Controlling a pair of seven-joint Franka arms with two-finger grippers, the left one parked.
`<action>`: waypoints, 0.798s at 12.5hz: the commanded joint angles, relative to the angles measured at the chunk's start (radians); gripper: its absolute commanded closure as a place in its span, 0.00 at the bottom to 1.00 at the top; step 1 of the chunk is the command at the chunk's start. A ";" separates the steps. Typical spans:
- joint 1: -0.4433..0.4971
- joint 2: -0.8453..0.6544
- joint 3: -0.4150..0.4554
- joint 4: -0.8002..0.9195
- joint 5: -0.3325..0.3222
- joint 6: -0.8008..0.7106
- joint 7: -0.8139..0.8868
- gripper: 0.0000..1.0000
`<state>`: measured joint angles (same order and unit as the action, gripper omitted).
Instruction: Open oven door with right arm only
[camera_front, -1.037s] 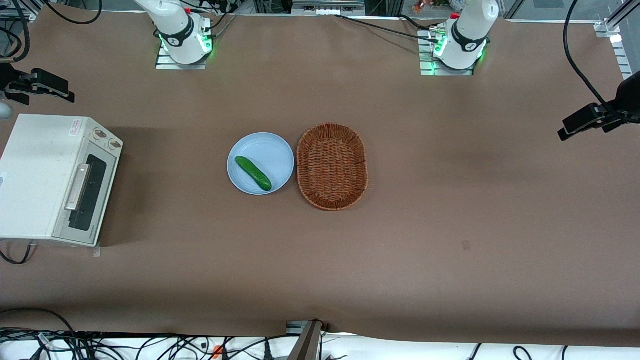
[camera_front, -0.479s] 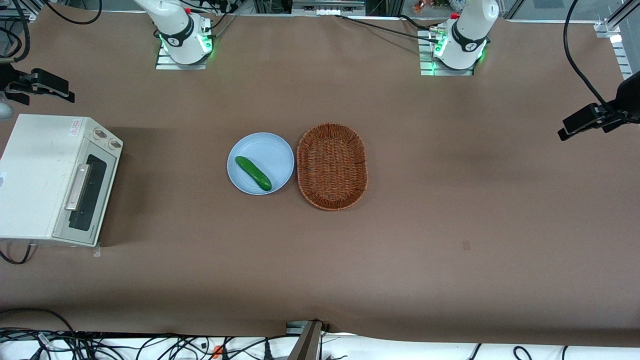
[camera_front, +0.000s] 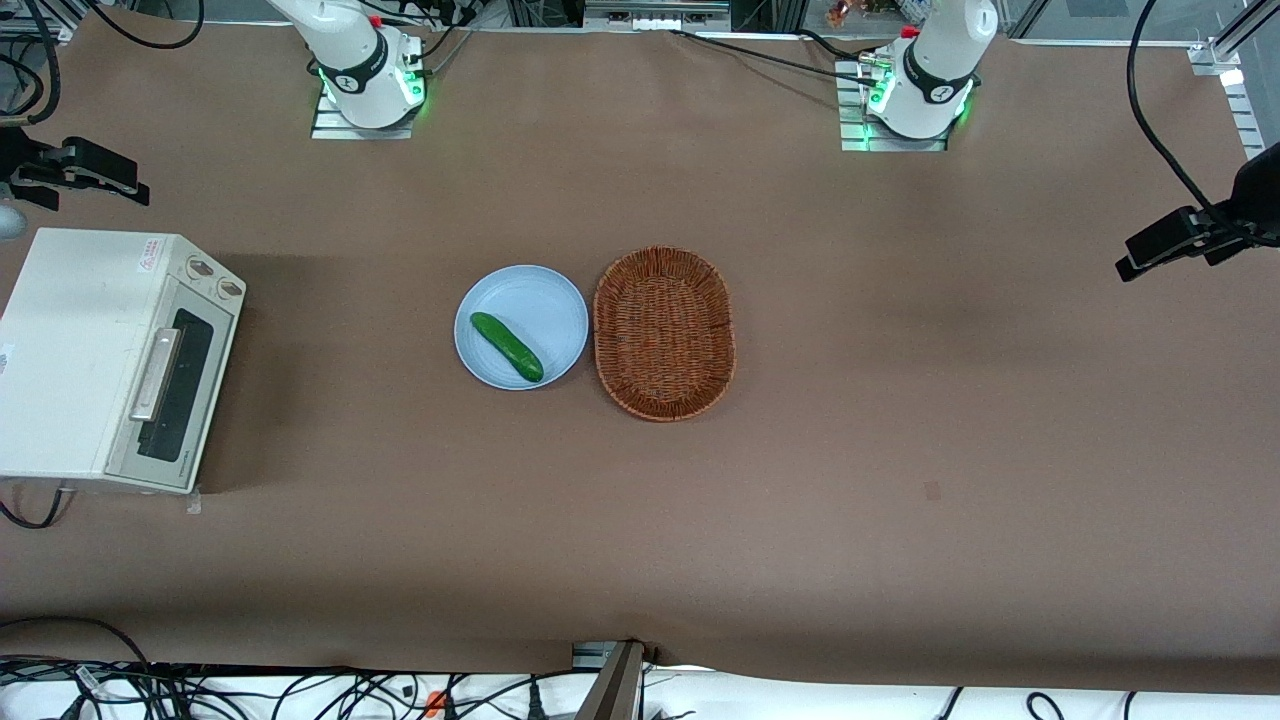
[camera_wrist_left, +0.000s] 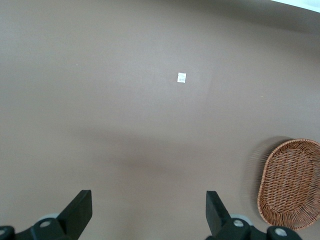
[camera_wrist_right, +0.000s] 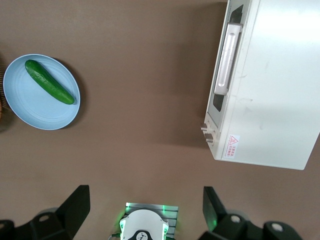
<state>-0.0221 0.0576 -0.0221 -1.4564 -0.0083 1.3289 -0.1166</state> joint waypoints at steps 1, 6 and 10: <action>-0.006 -0.010 0.010 -0.004 -0.013 0.001 0.002 0.00; 0.010 0.036 0.018 -0.015 -0.013 -0.014 0.009 0.26; 0.074 0.100 0.018 -0.067 -0.027 -0.011 0.009 0.94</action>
<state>0.0275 0.1299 -0.0097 -1.5092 -0.0106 1.3216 -0.1160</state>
